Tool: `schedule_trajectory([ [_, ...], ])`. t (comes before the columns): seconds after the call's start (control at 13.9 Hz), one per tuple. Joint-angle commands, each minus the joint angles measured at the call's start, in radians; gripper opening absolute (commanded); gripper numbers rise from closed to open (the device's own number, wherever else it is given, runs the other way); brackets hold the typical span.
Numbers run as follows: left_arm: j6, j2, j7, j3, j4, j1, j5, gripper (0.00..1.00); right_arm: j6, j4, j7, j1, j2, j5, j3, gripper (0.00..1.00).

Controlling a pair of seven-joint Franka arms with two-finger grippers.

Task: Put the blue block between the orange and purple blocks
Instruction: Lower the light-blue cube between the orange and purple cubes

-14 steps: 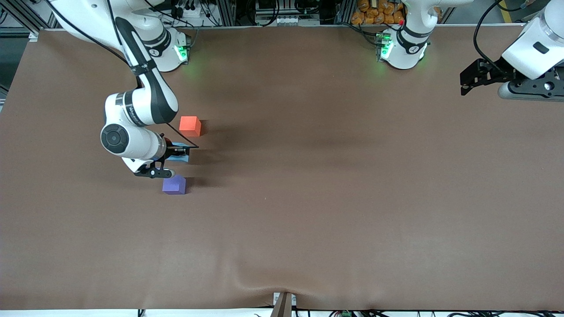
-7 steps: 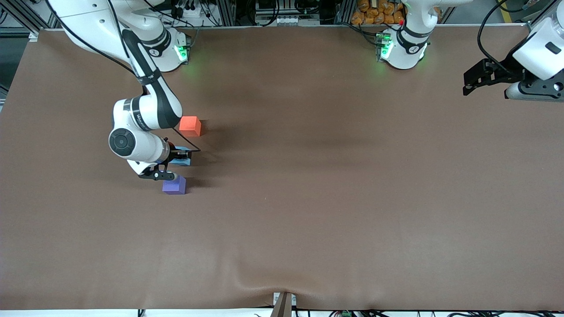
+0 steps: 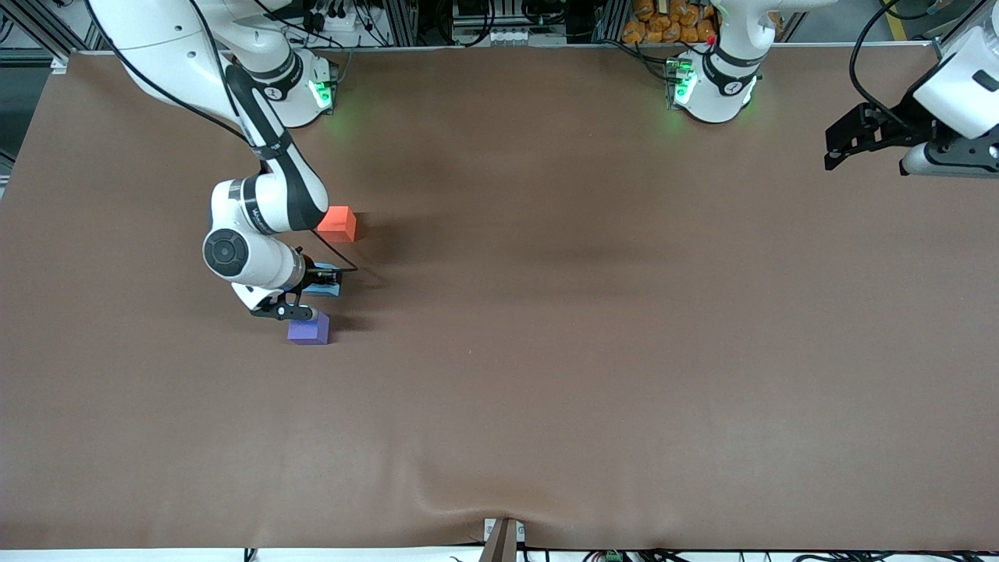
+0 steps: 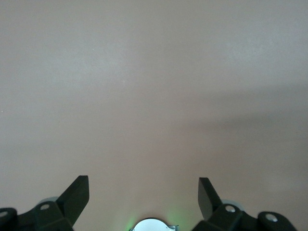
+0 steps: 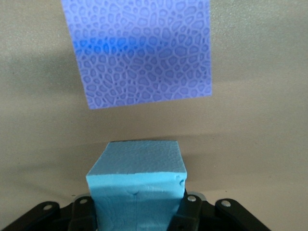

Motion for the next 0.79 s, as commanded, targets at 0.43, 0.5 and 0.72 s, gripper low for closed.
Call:
schedule_trajectory([
  [0.43,-0.027,0.029,-0.003,-0.01,0.024,-0.005,0.021,1.0,-0.242,0.133,-0.009,-0.06,-0.041,-0.01,0.006,1.0],
  [0.5,-0.028,0.028,-0.002,-0.01,0.025,-0.003,0.021,1.0,-0.317,0.19,-0.009,-0.076,-0.048,-0.008,0.006,1.0],
  [0.72,-0.028,0.028,0.014,-0.012,0.025,-0.003,0.047,1.0,-0.591,0.45,-0.007,-0.093,-0.058,-0.002,0.008,1.0],
])
